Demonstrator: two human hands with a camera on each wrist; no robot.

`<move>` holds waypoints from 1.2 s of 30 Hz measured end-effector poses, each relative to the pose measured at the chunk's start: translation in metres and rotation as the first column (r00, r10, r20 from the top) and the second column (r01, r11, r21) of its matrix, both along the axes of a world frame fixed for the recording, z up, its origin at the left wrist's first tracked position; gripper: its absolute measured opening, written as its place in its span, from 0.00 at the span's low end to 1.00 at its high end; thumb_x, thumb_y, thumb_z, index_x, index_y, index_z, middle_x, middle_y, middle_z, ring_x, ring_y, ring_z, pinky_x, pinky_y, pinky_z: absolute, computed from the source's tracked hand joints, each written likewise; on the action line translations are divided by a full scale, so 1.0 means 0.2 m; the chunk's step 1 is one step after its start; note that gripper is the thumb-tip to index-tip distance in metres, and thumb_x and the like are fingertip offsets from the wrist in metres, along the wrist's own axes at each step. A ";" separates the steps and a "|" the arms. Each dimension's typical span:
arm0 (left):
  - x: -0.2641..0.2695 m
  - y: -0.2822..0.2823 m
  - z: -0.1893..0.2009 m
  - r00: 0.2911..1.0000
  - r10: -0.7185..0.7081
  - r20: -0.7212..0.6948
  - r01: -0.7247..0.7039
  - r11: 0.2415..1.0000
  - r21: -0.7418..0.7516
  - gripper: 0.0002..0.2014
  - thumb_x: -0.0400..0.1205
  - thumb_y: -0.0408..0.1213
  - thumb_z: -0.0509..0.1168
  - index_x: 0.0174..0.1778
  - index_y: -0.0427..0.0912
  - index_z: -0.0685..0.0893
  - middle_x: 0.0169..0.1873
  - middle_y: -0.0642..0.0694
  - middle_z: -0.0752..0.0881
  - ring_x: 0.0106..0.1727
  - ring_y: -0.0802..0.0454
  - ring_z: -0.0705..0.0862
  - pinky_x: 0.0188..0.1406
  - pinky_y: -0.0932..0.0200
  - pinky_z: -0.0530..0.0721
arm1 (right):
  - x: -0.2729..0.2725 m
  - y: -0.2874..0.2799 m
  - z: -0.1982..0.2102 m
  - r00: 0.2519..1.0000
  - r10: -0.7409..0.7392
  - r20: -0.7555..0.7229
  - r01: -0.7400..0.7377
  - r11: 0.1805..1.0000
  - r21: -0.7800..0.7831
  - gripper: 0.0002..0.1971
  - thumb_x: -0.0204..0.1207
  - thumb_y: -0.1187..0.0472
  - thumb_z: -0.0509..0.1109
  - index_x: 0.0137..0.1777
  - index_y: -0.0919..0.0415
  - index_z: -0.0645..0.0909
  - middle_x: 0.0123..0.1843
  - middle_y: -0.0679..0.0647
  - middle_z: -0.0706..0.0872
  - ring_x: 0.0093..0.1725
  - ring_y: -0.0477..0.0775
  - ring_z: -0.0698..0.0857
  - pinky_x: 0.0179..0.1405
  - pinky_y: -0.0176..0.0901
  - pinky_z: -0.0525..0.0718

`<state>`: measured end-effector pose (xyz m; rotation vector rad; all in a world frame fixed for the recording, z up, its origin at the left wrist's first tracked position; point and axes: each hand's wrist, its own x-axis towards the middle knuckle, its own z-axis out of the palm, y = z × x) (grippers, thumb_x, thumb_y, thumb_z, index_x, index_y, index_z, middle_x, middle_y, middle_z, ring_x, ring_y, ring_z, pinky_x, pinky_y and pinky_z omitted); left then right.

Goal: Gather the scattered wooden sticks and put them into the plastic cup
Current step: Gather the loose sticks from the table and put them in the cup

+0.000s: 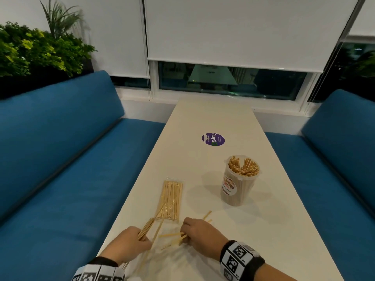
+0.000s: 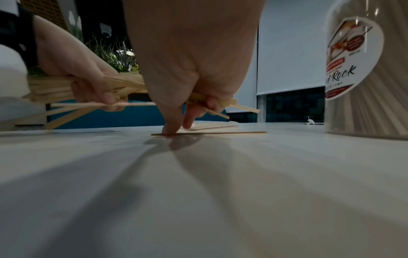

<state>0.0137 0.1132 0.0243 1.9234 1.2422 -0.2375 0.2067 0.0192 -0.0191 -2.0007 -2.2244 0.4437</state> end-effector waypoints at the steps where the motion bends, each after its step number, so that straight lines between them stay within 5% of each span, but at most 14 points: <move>1: -0.01 0.00 0.01 0.999 0.007 0.043 -0.006 1.000 -0.029 0.14 0.78 0.38 0.63 0.27 0.47 0.70 0.24 0.52 0.67 0.21 0.59 0.64 0.20 0.69 0.64 | 0.00 -0.01 -0.01 1.000 0.016 0.002 -0.016 1.000 0.016 0.11 0.79 0.67 0.61 0.58 0.68 0.79 0.58 0.64 0.80 0.54 0.66 0.80 0.53 0.55 0.76; 4: -0.01 0.00 0.05 0.983 0.037 0.181 -0.016 0.993 -0.114 0.17 0.77 0.39 0.64 0.23 0.47 0.67 0.23 0.52 0.64 0.19 0.59 0.60 0.20 0.68 0.62 | -0.02 -0.04 0.00 0.999 -0.031 -0.020 0.032 0.999 0.042 0.13 0.77 0.71 0.59 0.61 0.65 0.75 0.58 0.62 0.80 0.56 0.63 0.78 0.53 0.49 0.72; 7: 0.02 -0.01 0.09 0.948 0.099 0.301 -0.034 0.976 -0.213 0.18 0.78 0.39 0.64 0.22 0.48 0.71 0.21 0.53 0.65 0.19 0.59 0.61 0.20 0.68 0.62 | -0.02 -0.07 0.08 0.945 -0.238 -0.226 0.251 0.968 0.029 0.12 0.78 0.71 0.54 0.55 0.57 0.71 0.46 0.55 0.78 0.45 0.54 0.75 0.45 0.44 0.71; 11: 0.08 -0.05 0.13 0.875 0.225 0.429 -0.049 0.922 -0.385 0.11 0.80 0.35 0.64 0.30 0.44 0.76 0.21 0.53 0.67 0.20 0.58 0.60 0.19 0.69 0.61 | -0.01 -0.09 0.25 0.659 -0.353 -0.664 0.459 0.888 -0.017 0.06 0.85 0.59 0.52 0.52 0.55 0.70 0.36 0.45 0.73 0.36 0.44 0.71 0.41 0.39 0.72; 14: 0.15 -0.11 0.15 0.853 0.246 0.460 -0.013 0.892 -0.453 0.05 0.80 0.35 0.66 0.38 0.41 0.78 0.21 0.53 0.71 0.20 0.58 0.62 0.20 0.68 0.62 | -0.01 -0.11 0.34 0.455 -0.354 -0.817 0.475 0.873 -0.114 0.08 0.83 0.50 0.57 0.55 0.50 0.75 0.40 0.41 0.76 0.39 0.40 0.74 0.40 0.30 0.71; 19: 0.27 -0.20 0.17 0.833 0.257 0.490 0.022 0.869 -0.494 0.04 0.81 0.36 0.64 0.44 0.39 0.78 0.24 0.50 0.72 0.21 0.58 0.62 0.20 0.67 0.60 | -0.05 -0.15 0.34 0.506 -0.385 -0.771 0.490 0.865 -0.110 0.11 0.82 0.50 0.60 0.40 0.53 0.74 0.34 0.45 0.75 0.34 0.41 0.72 0.36 0.29 0.71; 23: 0.29 -0.22 0.16 0.788 0.346 0.510 -0.011 0.835 -0.550 0.07 0.83 0.38 0.62 0.49 0.36 0.77 0.25 0.46 0.80 0.18 0.59 0.64 0.18 0.68 0.61 | 0.00 -0.19 0.38 0.422 -0.423 -0.802 0.608 0.788 -0.096 0.16 0.84 0.50 0.54 0.36 0.55 0.71 0.30 0.44 0.73 0.31 0.41 0.72 0.35 0.32 0.71; 28: 0.28 -0.24 0.13 0.699 0.499 0.512 -0.091 0.773 -0.628 0.10 0.84 0.38 0.59 0.44 0.34 0.79 0.27 0.41 0.85 0.18 0.57 0.66 0.17 0.67 0.65 | 0.05 -0.23 0.42 0.260 -0.419 -0.870 0.588 0.783 -0.202 0.17 0.85 0.51 0.54 0.38 0.59 0.73 0.24 0.44 0.78 0.22 0.43 0.73 0.23 0.35 0.71; 32: 0.30 -0.26 0.12 0.641 0.635 0.432 -0.152 0.656 -0.740 0.12 0.83 0.41 0.61 0.40 0.36 0.78 0.29 0.39 0.88 0.17 0.56 0.70 0.16 0.65 0.72 | 0.03 -0.23 0.43 0.244 -0.419 -0.875 0.571 0.791 -0.220 0.14 0.85 0.52 0.53 0.43 0.58 0.74 0.24 0.46 0.78 0.21 0.44 0.72 0.20 0.37 0.69; 36: 0.31 -0.25 0.12 0.659 0.625 0.418 -0.154 0.657 -0.738 0.16 0.84 0.46 0.59 0.34 0.40 0.77 0.36 0.39 0.91 0.27 0.51 0.77 0.31 0.58 0.77 | 0.01 -0.21 0.42 0.214 -0.423 -0.881 0.549 0.798 -0.249 0.14 0.86 0.52 0.53 0.45 0.58 0.74 0.24 0.47 0.76 0.22 0.44 0.72 0.21 0.35 0.70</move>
